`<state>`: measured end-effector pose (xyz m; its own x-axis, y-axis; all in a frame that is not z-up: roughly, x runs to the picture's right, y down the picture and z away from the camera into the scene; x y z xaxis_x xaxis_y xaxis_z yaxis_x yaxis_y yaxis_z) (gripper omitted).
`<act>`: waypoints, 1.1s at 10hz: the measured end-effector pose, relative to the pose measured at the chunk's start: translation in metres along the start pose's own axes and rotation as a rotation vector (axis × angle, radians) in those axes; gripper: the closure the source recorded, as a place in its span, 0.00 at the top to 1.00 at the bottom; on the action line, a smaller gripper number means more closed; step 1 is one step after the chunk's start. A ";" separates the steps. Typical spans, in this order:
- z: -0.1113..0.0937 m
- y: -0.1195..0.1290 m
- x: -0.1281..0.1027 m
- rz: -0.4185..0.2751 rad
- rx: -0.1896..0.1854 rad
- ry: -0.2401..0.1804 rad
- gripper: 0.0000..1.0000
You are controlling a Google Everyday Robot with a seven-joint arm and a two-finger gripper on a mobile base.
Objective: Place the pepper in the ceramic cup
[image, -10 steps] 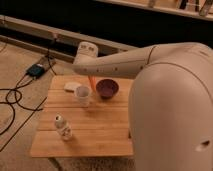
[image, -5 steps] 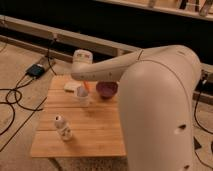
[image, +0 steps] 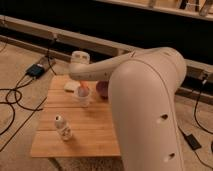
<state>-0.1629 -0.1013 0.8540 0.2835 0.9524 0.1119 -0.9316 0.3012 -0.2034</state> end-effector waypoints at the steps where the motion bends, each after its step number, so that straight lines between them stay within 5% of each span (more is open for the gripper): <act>1: 0.000 0.001 0.002 -0.006 -0.005 -0.001 0.21; 4: -0.004 0.004 0.014 -0.004 -0.017 -0.007 0.49; 11: -0.008 0.017 0.023 -0.006 -0.052 -0.071 0.74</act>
<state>-0.1709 -0.0742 0.8451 0.2706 0.9454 0.1816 -0.9162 0.3109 -0.2529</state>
